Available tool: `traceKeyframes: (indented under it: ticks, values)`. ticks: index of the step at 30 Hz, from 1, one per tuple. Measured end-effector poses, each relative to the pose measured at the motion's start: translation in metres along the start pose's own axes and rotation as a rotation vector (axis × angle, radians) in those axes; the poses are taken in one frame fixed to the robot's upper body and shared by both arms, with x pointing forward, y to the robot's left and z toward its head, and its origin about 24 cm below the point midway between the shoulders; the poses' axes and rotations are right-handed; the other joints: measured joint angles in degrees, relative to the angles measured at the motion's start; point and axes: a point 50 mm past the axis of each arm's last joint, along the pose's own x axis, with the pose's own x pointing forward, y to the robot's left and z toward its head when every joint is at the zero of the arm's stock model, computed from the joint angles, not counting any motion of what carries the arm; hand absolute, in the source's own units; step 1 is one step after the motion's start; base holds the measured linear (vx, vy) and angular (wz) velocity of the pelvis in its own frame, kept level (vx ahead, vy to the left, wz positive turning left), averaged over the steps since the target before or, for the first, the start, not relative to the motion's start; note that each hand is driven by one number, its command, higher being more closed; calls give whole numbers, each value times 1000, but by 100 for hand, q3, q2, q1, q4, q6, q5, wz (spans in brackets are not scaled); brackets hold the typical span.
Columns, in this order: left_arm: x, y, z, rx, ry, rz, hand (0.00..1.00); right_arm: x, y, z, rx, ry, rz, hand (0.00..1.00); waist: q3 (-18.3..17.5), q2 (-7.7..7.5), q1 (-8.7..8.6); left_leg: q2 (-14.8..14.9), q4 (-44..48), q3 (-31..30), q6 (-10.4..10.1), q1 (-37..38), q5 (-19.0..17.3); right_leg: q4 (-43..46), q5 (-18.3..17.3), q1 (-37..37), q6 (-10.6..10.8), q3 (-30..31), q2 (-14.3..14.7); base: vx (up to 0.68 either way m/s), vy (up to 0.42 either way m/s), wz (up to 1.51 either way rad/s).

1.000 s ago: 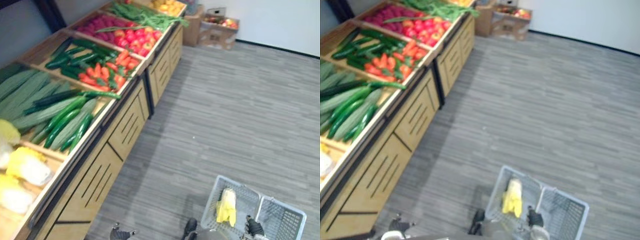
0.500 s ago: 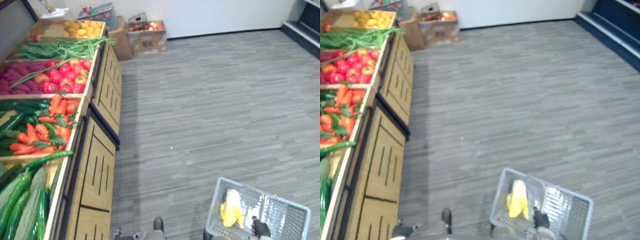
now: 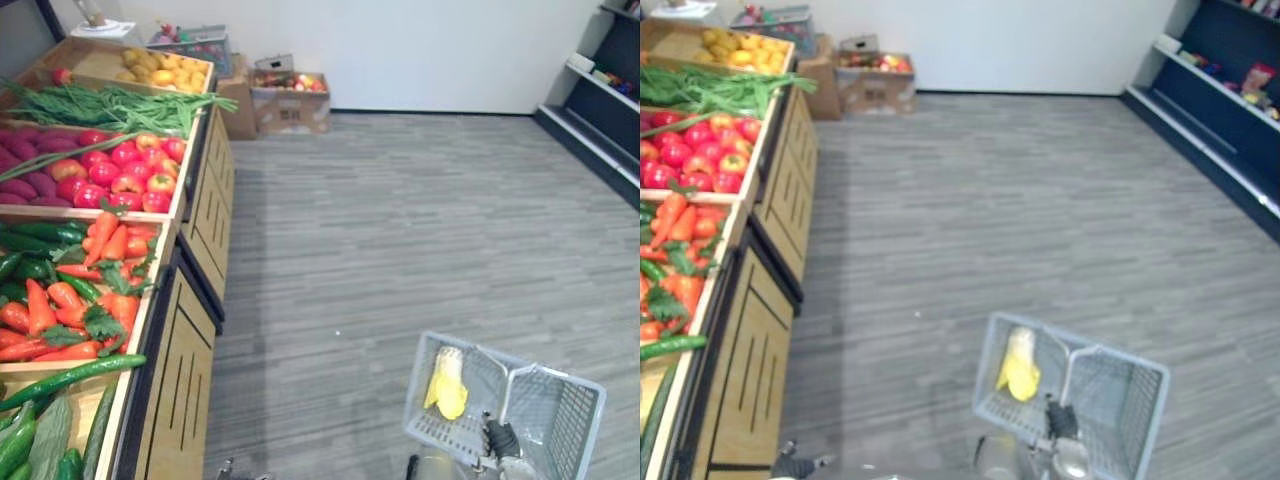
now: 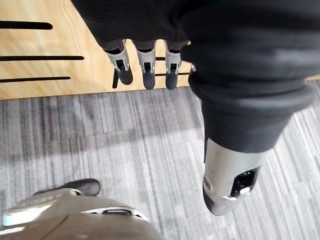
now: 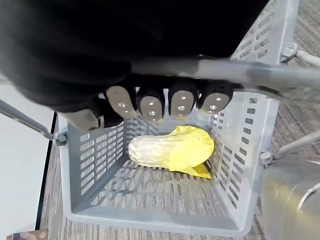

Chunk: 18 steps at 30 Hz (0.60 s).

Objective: Pick vegetable in the basket

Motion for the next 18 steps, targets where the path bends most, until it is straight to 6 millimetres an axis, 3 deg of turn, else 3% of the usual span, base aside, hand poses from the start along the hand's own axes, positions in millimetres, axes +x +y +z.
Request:
traceKeyframes:
  ticks: [3,5,7,8,10,11,13,14,15,17,18]
  values:
    - [1,-6,6,-12,-9,-12,0,2,-3,5,20,-12,-19,100,87,139,-2,196,-23,-12,-179,156,-109,-1480,77,-4,44,-297,183,312,-142,16]
    - [2,-12,16,-27,-33,-23,0,4,-8,7,46,-17,-43,100,154,249,-4,420,-113,-87,-430,360,-277,-2812,377,-29,191,-233,295,427,-275,20]
    - [3,-11,21,-53,-44,-14,0,4,-7,7,53,-16,-44,100,144,232,-11,531,-172,-148,-602,482,-418,-3182,674,-78,198,-42,293,436,-338,27]
    - [2,-15,22,-88,-38,-17,0,4,-9,7,65,-15,-51,100,122,297,-23,765,-222,-165,-627,647,-475,-2642,1025,-211,133,-29,444,440,-370,25]
    - [0,-24,27,-124,-43,-34,0,5,-12,9,87,-20,-69,100,57,397,-2,940,135,-224,-688,496,-188,-1847,342,-467,-93,-141,485,454,-389,17]
    - [0,-25,26,-131,-40,-35,0,5,-13,10,86,-19,-71,100,32,440,-20,996,289,-334,-716,426,-77,-1698,212,-466,-154,-224,483,496,-412,32]
    - [-2,-30,25,-160,-30,-42,0,5,-17,6,88,10,-85,100,-12,515,-132,1250,1429,-830,-708,-120,553,-1605,-231,-63,-362,-629,538,570,-433,64]
    - [-2,-31,27,-173,-33,-41,0,5,-18,4,90,25,-87,100,-22,540,-152,1289,1923,-961,-723,-351,831,-1682,-287,113,-396,-715,554,569,-401,76]
    - [-3,-35,32,-190,-50,-47,0,3,-19,-4,86,58,-90,100,28,458,-135,1395,3045,-1135,-849,-907,1172,-1945,-331,517,-464,-915,575,435,-296,61]
    - [-2,-35,41,-203,-73,-48,0,-2,-22,-17,77,114,-99,100,70,389,-115,1522,4312,-652,-805,-1593,1121,-2413,-334,1294,-469,-1176,585,320,-204,58]
    - [-2,-34,42,-206,-78,-42,0,-4,-23,-20,75,125,-102,100,81,369,-112,1543,4474,-446,-776,-1724,1062,-2553,-334,1534,-469,-1241,583,336,-187,52]
